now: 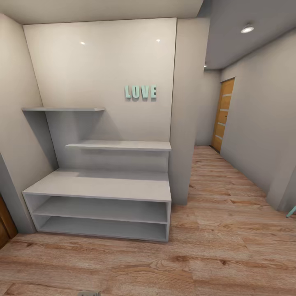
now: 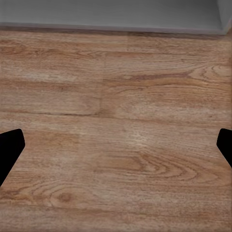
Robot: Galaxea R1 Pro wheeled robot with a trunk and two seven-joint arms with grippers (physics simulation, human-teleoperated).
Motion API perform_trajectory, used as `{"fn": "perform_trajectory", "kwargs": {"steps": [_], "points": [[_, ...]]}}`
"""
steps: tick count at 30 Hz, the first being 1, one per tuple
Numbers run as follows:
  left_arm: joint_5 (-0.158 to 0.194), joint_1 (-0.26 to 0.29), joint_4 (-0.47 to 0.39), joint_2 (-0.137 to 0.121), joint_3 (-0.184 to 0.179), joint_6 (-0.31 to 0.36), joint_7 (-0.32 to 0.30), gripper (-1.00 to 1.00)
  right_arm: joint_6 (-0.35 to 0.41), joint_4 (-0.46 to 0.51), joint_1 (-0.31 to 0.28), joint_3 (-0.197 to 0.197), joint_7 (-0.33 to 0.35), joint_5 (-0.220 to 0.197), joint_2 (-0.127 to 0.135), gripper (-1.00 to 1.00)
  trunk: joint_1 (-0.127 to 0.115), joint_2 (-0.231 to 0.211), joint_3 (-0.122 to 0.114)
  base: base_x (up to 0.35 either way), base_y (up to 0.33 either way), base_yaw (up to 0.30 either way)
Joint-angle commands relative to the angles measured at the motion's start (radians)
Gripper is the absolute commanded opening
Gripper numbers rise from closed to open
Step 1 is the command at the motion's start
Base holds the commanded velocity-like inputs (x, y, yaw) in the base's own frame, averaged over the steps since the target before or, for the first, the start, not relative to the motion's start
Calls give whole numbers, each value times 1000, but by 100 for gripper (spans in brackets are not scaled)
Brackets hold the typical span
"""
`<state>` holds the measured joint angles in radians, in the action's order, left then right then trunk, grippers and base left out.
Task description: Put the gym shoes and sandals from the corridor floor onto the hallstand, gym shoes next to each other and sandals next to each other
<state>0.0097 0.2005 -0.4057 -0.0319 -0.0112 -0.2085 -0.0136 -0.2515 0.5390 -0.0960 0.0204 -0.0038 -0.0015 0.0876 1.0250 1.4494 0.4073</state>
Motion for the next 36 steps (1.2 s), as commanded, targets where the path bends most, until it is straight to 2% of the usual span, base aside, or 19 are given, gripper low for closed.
{"fn": "perform_trajectory", "kwargs": {"steps": [1,16,36], "points": [[1,1,1,0,-1,-3,-1,100,-3,-1,-1,1,0,0,0,100,0,1,1,0,31,0],[1,1,1,0,-1,-3,-1,100,-2,-1,-1,1,-1,0,1,100,0,1,1,0,131,0],[0,1,1,0,-1,-3,-2,100,-2,-2,-1,1,-1,0,1,100,0,1,1,0,27,0]]}}
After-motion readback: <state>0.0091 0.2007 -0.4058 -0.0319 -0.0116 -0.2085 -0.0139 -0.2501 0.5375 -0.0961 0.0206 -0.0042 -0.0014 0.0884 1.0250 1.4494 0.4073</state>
